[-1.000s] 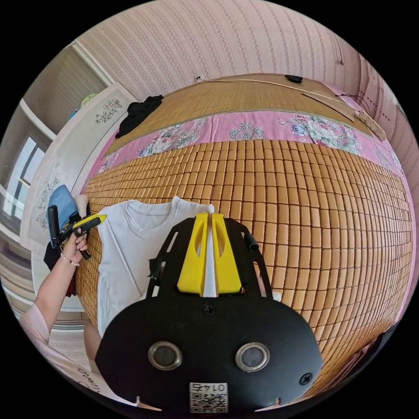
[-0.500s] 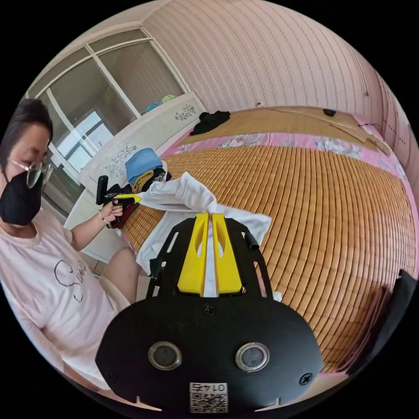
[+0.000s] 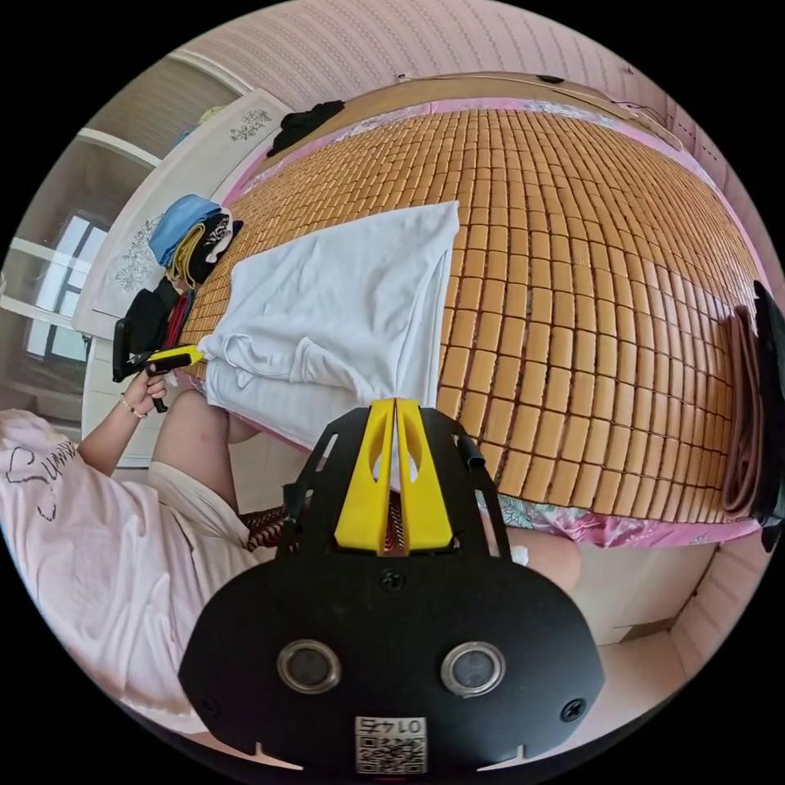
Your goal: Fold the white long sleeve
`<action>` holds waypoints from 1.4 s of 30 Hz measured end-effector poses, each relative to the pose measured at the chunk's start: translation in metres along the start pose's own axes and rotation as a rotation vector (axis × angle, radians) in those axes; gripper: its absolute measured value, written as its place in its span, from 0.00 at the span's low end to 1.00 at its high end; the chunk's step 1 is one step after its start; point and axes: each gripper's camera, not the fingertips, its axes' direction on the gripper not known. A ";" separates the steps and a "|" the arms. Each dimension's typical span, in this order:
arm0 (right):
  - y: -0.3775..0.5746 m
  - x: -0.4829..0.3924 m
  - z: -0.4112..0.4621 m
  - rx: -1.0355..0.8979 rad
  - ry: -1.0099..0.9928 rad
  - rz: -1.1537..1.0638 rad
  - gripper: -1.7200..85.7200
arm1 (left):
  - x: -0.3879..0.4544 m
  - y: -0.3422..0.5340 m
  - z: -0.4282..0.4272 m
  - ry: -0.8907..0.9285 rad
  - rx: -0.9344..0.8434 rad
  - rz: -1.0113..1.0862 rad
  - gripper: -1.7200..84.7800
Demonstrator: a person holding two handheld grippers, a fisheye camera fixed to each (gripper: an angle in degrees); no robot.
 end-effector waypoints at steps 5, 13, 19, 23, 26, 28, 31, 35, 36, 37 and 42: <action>-0.013 -0.070 0.009 -0.039 0.251 -0.296 0.06 | 0.045 0.006 -0.011 -0.147 0.022 0.164 0.08; -0.049 -0.145 0.091 -0.123 0.156 -0.417 0.11 | 0.084 -0.041 0.058 -0.061 0.041 0.240 0.10; -0.030 -0.156 0.084 -0.068 0.148 -0.421 0.04 | 0.086 -0.023 0.099 -0.017 -0.132 0.233 0.01; -0.012 -0.164 0.082 -0.127 0.079 -0.481 0.04 | 0.096 0.007 0.096 0.077 -0.167 0.244 0.01; -0.002 -0.170 0.090 -0.199 0.119 -0.514 0.05 | 0.102 0.025 0.099 0.108 -0.233 0.265 0.01; 0.001 -0.174 0.093 -0.222 0.105 -0.516 0.07 | 0.105 0.032 0.102 0.078 -0.274 0.281 0.01; -0.002 -0.185 0.094 -0.204 0.112 -0.523 0.07 | 0.114 0.033 0.101 -0.012 -0.259 0.321 0.01; -0.015 -0.214 0.104 -0.136 0.155 -0.572 0.05 | 0.136 0.018 0.119 -0.084 -0.171 0.353 0.01; -0.018 -0.220 0.114 -0.151 0.161 -0.580 0.04 | 0.141 0.014 0.133 -0.085 -0.170 0.344 0.01; -0.019 -0.221 0.119 -0.166 0.166 -0.581 0.04 | 0.143 0.013 0.139 -0.083 -0.164 0.338 0.01; -0.003 -0.225 0.153 -0.280 0.230 -0.578 0.02 | 0.157 0.029 0.185 -0.158 -0.166 0.360 0.01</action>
